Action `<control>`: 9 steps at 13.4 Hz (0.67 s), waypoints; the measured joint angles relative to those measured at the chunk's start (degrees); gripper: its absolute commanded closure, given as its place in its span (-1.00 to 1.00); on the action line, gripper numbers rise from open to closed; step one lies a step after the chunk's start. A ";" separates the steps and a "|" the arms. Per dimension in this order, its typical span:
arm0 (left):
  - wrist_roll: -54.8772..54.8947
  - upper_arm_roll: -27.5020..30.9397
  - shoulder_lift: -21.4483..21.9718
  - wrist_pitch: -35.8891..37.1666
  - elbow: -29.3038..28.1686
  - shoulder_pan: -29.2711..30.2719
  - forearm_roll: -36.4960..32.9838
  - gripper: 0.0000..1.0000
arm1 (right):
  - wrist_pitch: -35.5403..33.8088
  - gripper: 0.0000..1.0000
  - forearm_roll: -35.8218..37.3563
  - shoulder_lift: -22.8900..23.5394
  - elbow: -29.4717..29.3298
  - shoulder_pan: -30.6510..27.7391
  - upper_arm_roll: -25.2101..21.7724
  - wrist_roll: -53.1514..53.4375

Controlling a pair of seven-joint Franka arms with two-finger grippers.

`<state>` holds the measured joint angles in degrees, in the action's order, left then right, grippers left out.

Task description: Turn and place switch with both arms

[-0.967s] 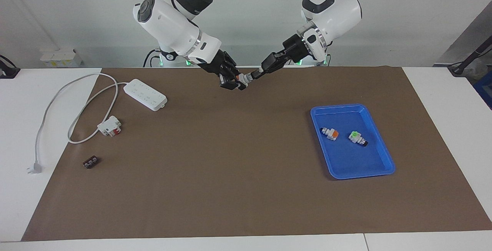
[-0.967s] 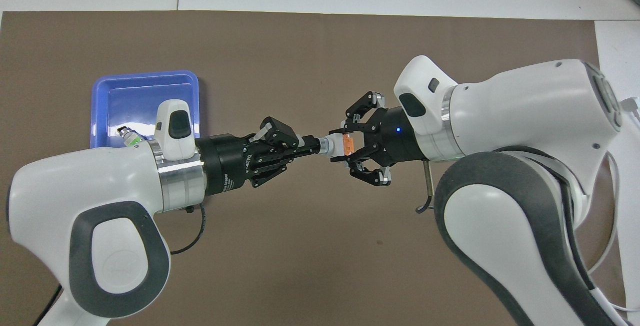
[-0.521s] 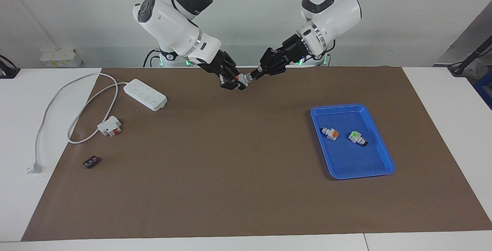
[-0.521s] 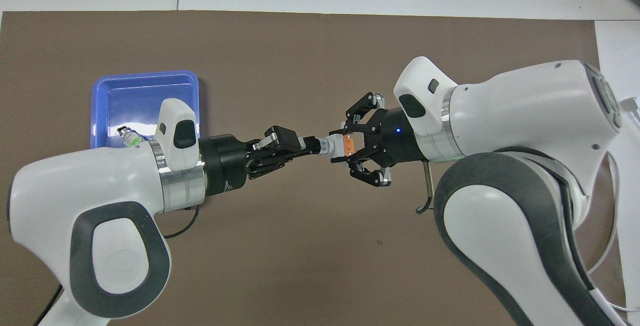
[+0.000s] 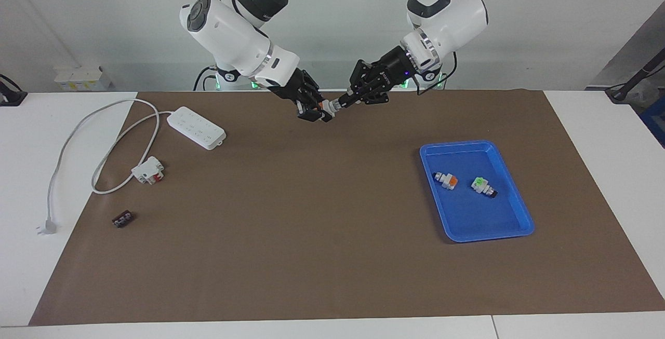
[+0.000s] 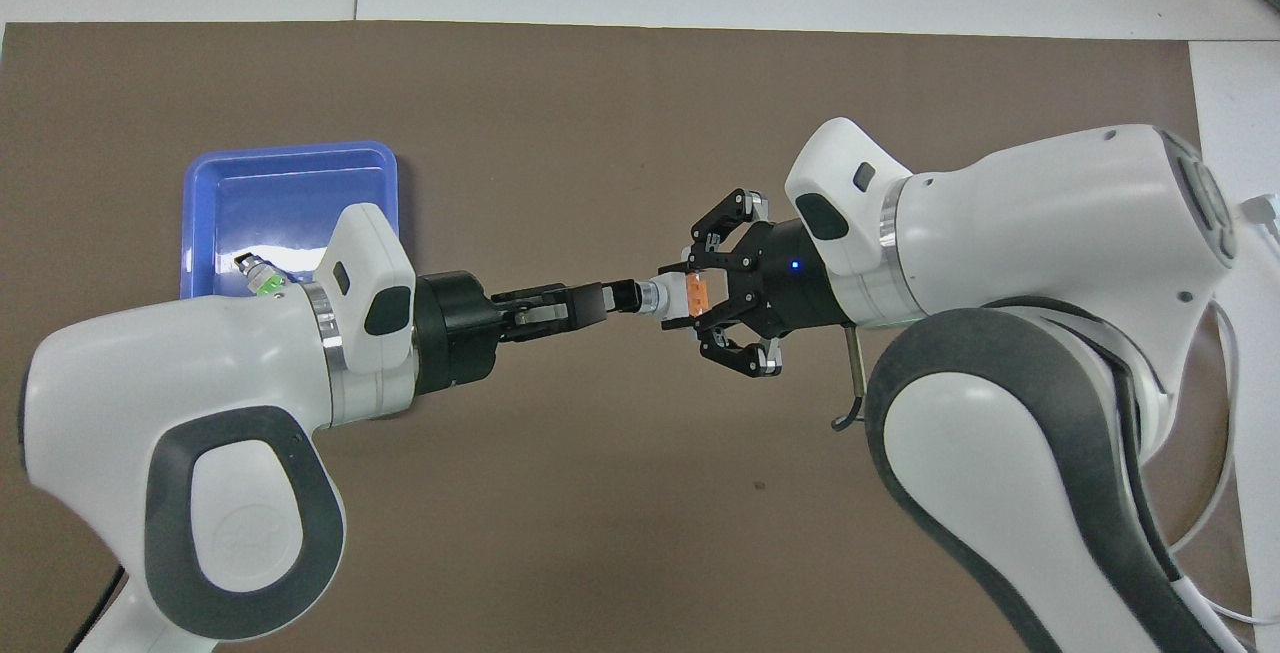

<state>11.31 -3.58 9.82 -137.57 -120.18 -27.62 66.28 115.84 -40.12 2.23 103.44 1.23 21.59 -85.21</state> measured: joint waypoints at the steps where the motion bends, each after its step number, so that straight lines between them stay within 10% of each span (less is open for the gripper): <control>1: 0.94 0.00 0.00 0.00 0.00 -0.05 -0.30 1.00 | 0.01 1.00 0.00 -0.03 0.10 0.01 0.00 0.00; 9: 1.52 0.00 0.01 0.00 0.00 -0.10 -0.57 1.00 | 0.07 1.00 0.00 -0.12 0.24 0.02 0.00 -0.01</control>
<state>12.83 -3.58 9.82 -137.56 -120.19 -27.73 65.71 115.91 -40.12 2.11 103.69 1.25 21.59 -85.21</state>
